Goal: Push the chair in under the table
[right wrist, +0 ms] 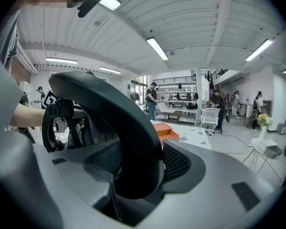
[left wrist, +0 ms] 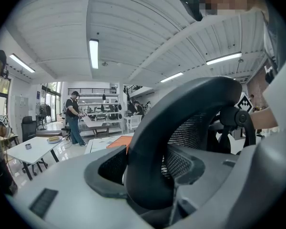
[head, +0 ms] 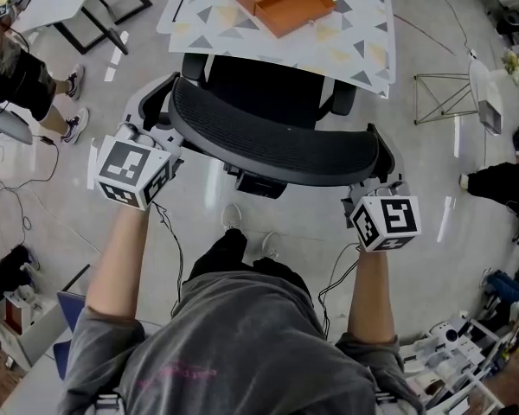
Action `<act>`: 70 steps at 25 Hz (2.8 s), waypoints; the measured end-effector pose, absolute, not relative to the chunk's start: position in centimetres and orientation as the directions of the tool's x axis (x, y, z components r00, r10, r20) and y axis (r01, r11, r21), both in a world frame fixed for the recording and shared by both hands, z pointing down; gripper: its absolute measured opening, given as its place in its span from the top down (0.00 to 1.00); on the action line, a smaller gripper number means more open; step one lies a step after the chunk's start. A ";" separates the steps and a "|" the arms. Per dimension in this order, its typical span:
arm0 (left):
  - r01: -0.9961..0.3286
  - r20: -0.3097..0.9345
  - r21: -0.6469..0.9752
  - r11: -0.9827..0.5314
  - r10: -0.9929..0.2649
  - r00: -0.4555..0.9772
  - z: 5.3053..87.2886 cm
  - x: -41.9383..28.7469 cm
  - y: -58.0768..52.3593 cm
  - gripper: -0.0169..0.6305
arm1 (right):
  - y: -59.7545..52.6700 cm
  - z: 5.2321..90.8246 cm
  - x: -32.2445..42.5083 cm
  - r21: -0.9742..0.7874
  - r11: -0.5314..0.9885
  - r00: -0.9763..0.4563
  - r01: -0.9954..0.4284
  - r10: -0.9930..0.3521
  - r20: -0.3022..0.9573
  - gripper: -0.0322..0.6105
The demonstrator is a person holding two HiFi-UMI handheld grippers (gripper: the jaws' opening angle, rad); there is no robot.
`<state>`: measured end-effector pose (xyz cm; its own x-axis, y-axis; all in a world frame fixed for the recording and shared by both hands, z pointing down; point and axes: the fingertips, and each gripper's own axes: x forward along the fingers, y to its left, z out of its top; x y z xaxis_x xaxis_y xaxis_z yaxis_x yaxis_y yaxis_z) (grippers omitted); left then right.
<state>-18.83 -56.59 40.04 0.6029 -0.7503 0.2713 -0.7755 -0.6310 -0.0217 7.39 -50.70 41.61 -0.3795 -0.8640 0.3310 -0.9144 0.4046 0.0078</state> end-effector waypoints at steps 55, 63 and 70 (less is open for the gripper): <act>-0.838 0.189 -0.085 -0.539 -0.835 0.517 34.5 -16.2 -39.4 0.84 | -37.1 36.4 8.5 -0.036 0.532 -0.527 -0.846 -0.826 0.200 0.79; -0.836 0.181 -0.074 -0.543 -0.832 0.525 34.4 -14.7 -37.2 0.88 | -35.4 35.9 8.3 -0.043 0.553 -0.551 -0.832 -0.816 0.177 0.88; -0.827 0.168 -0.081 -0.556 -0.825 0.539 34.2 -13.2 -35.8 0.92 | -34.3 35.7 8.4 -0.049 0.564 -0.564 -0.824 -0.810 0.157 0.92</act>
